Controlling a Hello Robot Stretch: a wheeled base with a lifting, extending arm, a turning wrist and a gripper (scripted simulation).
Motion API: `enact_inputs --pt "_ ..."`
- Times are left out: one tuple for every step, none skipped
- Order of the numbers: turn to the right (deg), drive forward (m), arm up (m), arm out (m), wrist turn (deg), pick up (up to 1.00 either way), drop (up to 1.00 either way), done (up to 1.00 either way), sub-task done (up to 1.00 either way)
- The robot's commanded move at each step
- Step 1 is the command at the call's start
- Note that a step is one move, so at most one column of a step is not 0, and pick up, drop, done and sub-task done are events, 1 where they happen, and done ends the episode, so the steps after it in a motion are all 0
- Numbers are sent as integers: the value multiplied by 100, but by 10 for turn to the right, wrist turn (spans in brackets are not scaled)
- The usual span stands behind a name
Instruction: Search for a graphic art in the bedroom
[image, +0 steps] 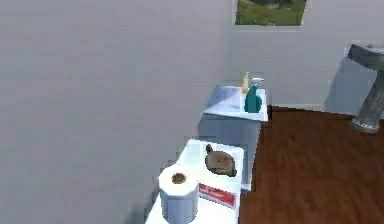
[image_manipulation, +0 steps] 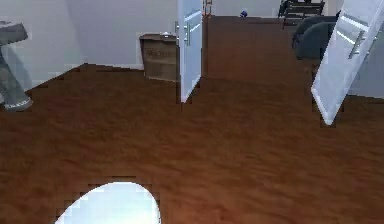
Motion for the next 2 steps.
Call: enact_inputs --pt "450 0 0 0 0 0 0 0 0" --pt "450 0 0 0 0 0 0 0 0"
